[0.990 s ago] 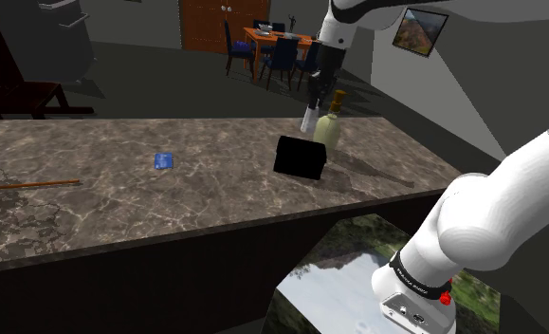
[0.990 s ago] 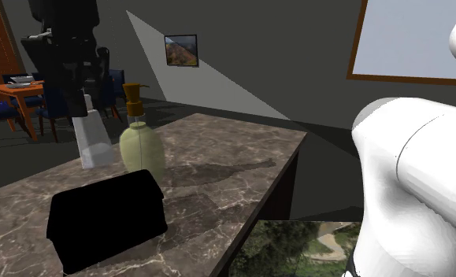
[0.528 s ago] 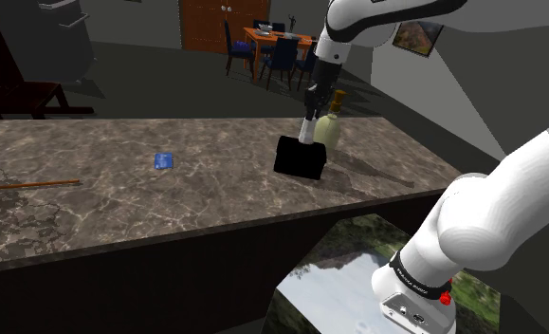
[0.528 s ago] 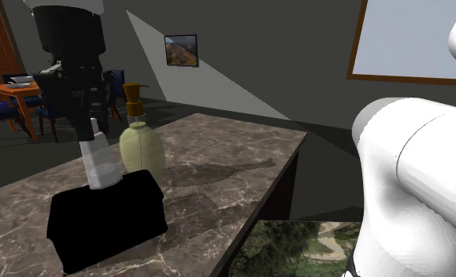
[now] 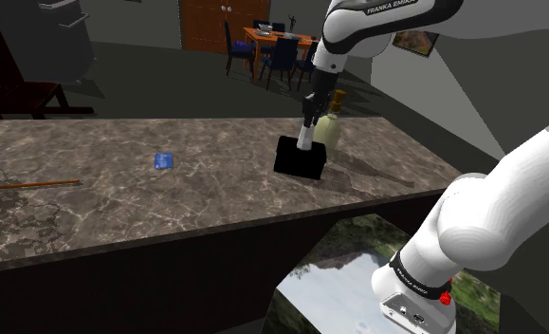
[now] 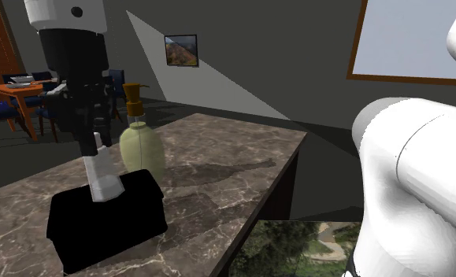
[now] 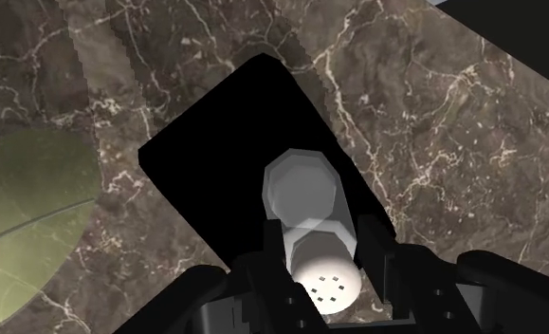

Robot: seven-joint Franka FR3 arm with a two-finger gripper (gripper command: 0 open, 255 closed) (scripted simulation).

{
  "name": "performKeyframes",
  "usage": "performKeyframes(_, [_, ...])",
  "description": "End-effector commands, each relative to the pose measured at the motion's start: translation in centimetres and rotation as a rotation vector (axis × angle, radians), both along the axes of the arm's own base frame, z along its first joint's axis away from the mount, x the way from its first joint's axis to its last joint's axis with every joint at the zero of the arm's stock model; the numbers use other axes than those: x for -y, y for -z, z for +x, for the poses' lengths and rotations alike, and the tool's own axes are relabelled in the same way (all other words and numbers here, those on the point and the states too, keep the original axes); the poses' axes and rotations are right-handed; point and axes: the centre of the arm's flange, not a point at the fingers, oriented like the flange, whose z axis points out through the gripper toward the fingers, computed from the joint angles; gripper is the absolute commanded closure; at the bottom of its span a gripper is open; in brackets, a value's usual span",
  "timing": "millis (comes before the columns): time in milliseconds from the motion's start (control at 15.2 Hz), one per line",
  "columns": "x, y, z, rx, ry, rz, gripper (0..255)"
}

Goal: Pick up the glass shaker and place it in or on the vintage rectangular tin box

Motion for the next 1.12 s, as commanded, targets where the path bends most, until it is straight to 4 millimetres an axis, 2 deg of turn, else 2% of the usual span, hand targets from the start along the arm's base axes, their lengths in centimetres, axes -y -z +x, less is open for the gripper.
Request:
performKeyframes(0, [0.0,0.0,0.0,0.000,0.000,0.000,255])
performKeyframes(132, [0.0,0.0,0.0,0.000,0.000,0.000,255])
performKeyframes(198, [0.0,0.0,0.0,0.000,0.000,0.000,0])
performKeyframes(528, [0.0,0.0,0.0,0.000,0.000,0.000,0])
performKeyframes(792, [0.5,-5.0,0.2,0.000,0.000,0.000,0])
performKeyframes(1056, [0.5,-5.0,0.2,0.000,0.000,0.000,0])
